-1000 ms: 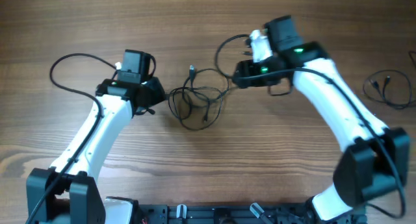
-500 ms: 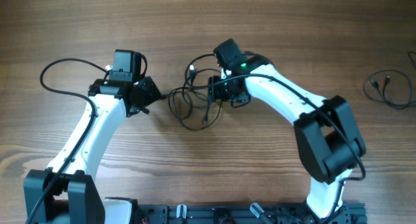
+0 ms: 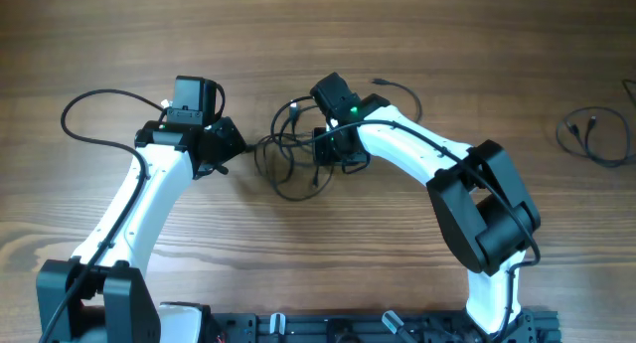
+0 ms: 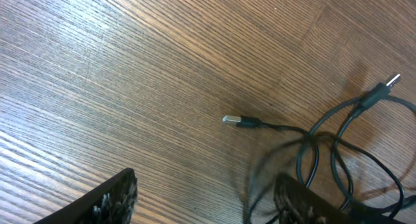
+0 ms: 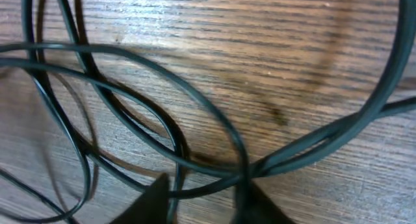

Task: Untangle cables
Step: 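Lift the right gripper up and right, carrying cables to the right edge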

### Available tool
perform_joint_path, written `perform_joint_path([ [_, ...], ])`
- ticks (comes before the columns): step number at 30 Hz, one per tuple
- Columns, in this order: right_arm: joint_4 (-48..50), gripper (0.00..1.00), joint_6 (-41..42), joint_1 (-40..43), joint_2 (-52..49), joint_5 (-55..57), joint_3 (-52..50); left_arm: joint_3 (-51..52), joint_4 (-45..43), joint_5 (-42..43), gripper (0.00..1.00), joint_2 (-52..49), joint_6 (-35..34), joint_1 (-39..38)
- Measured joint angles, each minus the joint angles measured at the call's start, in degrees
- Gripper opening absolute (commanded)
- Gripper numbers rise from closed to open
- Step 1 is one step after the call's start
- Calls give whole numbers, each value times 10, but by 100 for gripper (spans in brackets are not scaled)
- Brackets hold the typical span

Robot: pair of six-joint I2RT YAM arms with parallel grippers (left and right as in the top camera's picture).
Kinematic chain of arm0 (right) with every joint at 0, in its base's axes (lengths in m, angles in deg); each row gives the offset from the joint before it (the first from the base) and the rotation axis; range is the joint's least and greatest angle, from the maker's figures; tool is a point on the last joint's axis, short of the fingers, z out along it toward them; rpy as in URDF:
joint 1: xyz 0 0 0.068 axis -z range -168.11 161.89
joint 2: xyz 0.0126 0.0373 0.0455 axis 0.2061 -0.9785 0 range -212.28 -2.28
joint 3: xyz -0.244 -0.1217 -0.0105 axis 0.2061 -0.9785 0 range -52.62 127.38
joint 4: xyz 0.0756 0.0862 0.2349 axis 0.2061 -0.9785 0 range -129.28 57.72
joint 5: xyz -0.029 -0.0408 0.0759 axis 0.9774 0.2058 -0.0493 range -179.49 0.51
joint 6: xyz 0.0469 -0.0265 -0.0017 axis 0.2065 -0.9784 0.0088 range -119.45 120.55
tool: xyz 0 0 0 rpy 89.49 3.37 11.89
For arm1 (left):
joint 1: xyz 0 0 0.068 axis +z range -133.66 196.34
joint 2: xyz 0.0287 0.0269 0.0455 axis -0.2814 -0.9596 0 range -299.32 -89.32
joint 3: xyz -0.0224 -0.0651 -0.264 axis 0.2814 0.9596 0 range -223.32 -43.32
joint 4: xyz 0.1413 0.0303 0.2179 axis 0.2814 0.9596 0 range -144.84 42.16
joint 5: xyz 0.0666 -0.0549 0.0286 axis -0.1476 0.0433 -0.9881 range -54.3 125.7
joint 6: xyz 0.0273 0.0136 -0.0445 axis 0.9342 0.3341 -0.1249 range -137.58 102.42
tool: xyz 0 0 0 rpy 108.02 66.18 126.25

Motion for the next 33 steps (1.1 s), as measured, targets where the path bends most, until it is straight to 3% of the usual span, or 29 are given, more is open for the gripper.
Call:
perform_joint_path([
  [1,0,4,5,0,0,0,0,0,0,-2,70,0,0,1],
  [14,2,4,-102,1,7,-81,54,0,2,-8,73,0,0,11],
  [22,-1,4,-127,25,135,-44,177,0,4,-8,73,0,0,12],
  [28,-7,4,-126,60,221,-1,193,0,4,-8,73,0,0,12],
  [33,-62,4,-126,61,224,3,192,0,4,-8,73,0,0,12],
])
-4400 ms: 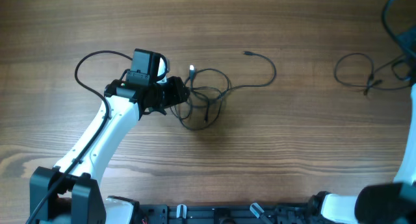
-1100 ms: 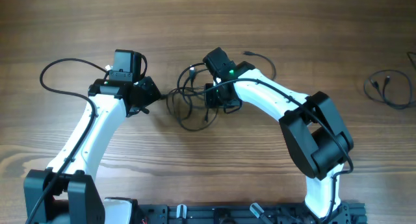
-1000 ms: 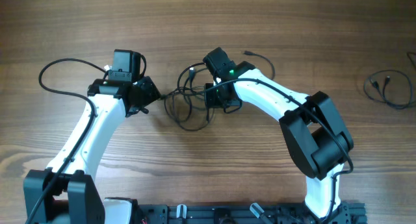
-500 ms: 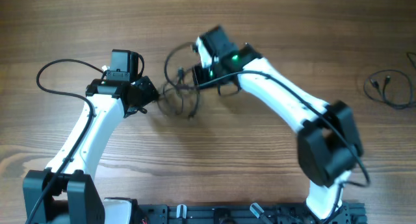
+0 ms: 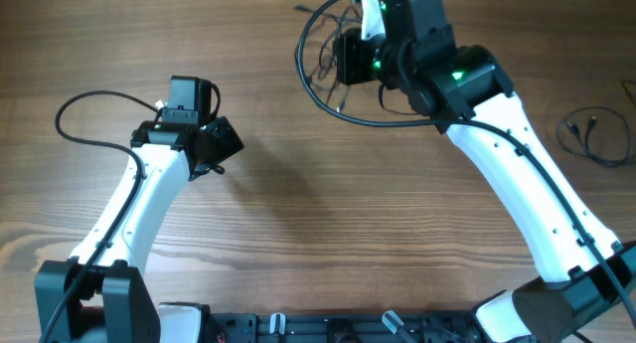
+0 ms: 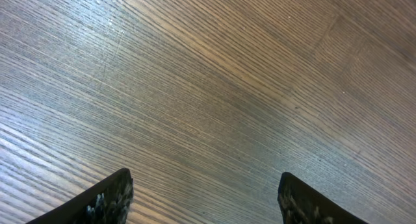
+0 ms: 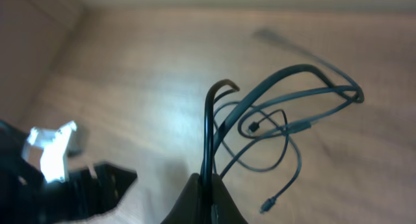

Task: Untangle cables
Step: 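Lift the right gripper up and right, carrying cables to the right edge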

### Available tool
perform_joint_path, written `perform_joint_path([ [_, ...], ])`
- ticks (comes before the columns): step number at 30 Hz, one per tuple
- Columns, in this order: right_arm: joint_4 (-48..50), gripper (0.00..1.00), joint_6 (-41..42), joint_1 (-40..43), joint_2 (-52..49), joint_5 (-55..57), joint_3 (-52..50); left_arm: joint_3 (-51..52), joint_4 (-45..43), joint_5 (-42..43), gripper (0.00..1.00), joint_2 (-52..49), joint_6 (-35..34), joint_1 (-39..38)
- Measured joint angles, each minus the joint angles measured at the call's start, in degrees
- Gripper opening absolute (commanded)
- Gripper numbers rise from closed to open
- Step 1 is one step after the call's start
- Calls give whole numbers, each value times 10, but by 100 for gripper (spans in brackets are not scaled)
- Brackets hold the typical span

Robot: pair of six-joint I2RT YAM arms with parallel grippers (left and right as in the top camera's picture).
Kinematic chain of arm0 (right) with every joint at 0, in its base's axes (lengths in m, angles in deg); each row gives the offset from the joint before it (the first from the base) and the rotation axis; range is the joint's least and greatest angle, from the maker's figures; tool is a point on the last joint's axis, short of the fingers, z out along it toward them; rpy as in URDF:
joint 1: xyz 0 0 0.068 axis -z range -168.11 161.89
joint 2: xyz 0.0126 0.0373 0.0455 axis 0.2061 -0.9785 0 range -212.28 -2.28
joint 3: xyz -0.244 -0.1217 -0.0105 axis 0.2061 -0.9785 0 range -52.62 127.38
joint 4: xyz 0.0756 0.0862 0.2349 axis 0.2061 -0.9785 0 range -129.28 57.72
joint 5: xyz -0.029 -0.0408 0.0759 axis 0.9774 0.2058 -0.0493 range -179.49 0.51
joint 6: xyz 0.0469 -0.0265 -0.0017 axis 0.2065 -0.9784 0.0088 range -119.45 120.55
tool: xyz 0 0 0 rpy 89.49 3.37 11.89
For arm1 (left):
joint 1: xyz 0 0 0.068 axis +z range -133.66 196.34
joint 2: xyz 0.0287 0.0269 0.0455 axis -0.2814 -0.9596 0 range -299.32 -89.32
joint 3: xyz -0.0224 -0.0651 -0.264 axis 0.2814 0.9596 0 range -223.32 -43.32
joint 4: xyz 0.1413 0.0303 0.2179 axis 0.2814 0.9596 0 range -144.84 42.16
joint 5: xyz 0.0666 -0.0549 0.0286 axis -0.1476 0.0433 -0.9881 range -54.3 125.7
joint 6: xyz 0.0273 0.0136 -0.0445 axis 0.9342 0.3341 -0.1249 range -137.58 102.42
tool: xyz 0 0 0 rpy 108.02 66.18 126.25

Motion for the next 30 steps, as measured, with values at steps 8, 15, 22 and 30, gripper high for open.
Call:
perform_joint_path([
  [8,-63,4,9,-4,-34,-17,-6,0,0,0,73,0,0,0],
  [15,-91,5,18,-4,-66,-24,-11,0,0,0,73,0,0,0],
  [22,-79,4,18,-4,-76,-45,-11,0,0,0,73,0,0,0],
  [30,109,4,9,26,-76,-202,-11,0,0,0,73,0,0,0],
])
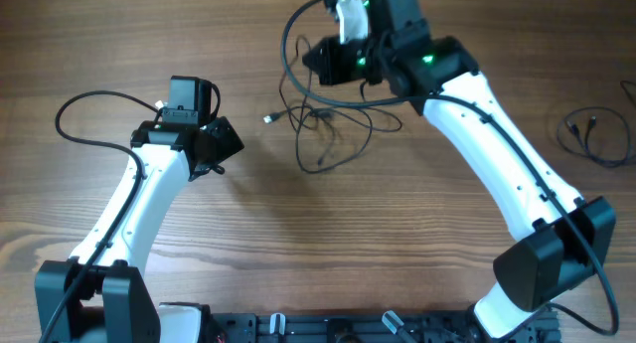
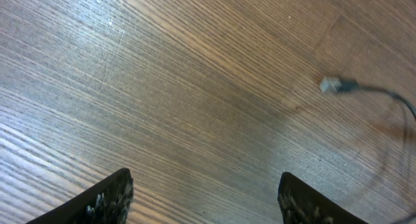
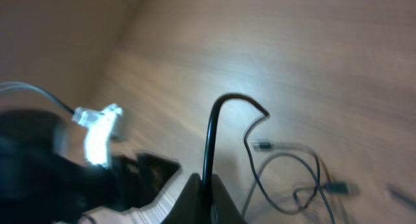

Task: Untangle cables
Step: 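Lift the right gripper up and right, carrying cables to the right edge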

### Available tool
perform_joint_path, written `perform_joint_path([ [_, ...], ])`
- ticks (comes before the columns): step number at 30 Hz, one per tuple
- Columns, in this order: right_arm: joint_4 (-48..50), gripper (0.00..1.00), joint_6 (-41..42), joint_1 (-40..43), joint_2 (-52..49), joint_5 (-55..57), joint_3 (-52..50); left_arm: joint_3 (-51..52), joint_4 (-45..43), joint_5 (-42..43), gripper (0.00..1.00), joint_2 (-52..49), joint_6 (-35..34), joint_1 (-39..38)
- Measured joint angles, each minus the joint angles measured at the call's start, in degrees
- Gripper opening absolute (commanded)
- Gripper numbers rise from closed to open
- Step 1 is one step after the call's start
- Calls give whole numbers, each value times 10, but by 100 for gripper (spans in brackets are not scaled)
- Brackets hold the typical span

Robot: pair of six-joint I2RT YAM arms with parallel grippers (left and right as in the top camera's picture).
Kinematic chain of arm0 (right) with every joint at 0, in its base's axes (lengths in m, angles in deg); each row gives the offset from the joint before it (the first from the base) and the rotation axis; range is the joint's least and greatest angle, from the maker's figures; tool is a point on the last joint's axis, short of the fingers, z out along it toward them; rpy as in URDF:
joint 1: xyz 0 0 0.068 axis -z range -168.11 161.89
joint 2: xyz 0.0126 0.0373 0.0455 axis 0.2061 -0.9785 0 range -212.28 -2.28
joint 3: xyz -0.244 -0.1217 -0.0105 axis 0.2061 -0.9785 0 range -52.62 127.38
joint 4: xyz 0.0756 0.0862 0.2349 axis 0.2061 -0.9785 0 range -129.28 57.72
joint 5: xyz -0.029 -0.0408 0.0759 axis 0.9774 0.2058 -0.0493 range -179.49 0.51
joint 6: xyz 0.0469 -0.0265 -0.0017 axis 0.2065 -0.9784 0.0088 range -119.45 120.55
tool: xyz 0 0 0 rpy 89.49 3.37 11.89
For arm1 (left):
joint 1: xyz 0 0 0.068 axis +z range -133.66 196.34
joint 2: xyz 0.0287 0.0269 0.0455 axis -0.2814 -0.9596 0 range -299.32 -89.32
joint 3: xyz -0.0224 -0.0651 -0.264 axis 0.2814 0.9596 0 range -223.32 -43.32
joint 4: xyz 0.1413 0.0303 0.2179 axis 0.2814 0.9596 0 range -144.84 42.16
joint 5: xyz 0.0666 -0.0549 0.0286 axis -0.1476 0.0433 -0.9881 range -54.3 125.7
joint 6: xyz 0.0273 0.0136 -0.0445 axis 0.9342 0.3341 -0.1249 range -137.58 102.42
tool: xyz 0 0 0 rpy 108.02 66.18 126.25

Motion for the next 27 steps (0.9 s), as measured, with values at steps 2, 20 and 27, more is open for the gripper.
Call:
perform_joint_path([
  [2,43,4,7,18,5,-33,3,0,0,0,73,0,0,0],
  [20,180,4,76,35,87,41,14,0,-45,113,75,0,0,0],
  [27,91,4,80,104,87,168,14,0,-37,123,76,0,0,0],
])
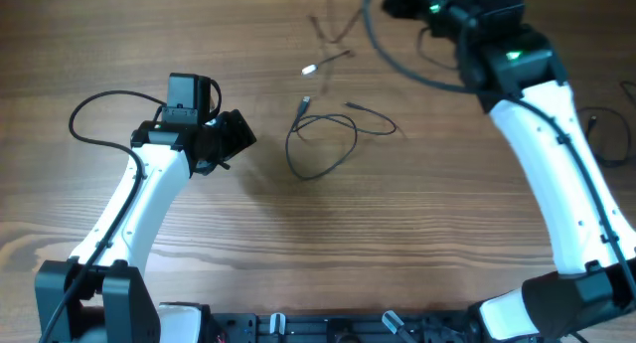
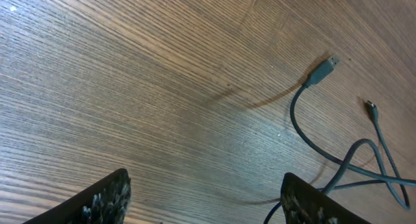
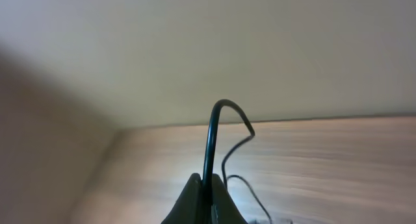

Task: Untangle cables
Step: 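Lift the right gripper up and right, carrying cables to the right edge, then move the right gripper left and grasp the last cable on the table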

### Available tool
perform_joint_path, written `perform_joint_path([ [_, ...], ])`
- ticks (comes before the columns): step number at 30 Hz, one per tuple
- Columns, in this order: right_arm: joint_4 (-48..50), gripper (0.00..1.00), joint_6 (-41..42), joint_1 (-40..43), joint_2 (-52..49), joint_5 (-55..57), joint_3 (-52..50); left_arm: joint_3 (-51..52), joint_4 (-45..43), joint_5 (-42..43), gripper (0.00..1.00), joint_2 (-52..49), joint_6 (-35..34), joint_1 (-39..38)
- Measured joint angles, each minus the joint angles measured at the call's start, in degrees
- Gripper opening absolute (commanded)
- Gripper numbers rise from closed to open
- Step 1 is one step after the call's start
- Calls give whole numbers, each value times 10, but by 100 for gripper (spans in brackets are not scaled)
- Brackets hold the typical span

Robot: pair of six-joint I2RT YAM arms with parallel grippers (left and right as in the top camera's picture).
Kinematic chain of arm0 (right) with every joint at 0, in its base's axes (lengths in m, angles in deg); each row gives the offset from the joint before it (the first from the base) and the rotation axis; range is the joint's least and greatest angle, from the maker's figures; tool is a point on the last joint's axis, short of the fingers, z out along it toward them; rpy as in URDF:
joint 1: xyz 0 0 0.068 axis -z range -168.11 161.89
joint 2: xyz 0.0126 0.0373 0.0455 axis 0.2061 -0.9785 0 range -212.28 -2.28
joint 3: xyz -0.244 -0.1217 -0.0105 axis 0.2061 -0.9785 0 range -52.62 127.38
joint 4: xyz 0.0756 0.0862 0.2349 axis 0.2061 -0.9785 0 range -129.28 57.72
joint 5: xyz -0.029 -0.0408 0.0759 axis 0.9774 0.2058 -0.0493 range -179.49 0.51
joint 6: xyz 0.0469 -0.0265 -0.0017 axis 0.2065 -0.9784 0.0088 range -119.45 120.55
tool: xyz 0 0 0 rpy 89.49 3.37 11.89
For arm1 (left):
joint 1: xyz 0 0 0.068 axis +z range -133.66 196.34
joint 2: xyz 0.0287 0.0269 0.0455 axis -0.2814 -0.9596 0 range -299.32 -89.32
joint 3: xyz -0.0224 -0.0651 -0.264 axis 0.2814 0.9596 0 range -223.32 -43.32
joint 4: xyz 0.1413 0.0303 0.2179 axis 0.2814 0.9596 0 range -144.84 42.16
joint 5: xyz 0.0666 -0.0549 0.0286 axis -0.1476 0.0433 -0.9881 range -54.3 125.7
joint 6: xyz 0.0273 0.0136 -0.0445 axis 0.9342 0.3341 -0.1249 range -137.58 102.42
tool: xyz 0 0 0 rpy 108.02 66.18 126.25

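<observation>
One dark cable (image 1: 323,149) lies on the wooden table in a loose loop, its USB plug (image 2: 323,69) and small plug (image 2: 370,106) showing in the left wrist view. My left gripper (image 1: 241,136) stands open just left of that loop, nothing between its fingers (image 2: 107,198). My right gripper is high at the table's far edge, shut on a second dark cable (image 3: 210,139). That cable arcs below the arm (image 1: 393,60), and a light-tipped plug (image 1: 310,70) and thin strands show to its left.
Another dark cable bundle (image 1: 604,124) lies at the far right edge of the table. The left arm's own black lead (image 1: 99,104) loops out to the left of its wrist.
The right gripper has gone further right and higher with its cable. One cable now lies alone on the table. The left gripper has turned towards it, and its wrist view shows the loop.
The right gripper was down on the tangle mid-table, the left open beside it. Then the whole tangle hung from the right gripper at the far edge. Then its lower ends touched the table. Now one cable lies free while the right holds another.
</observation>
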Motion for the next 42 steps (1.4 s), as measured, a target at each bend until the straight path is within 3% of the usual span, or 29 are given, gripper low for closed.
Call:
perform_joint_path([
  [16,-237,4,2,269,0,96,0,0,1,2,76,0,0,0],
  [28,-308,4,2,443,-6,127,0,0,4,2,76,0,0,0],
  [36,-350,5,-10,494,-56,132,0,0,7,2,76,0,0,0],
  [38,-358,11,-19,497,-76,136,0,0,7,2,76,0,0,0],
  [42,-376,34,-27,498,-110,156,0,0,7,2,76,0,0,0],
])
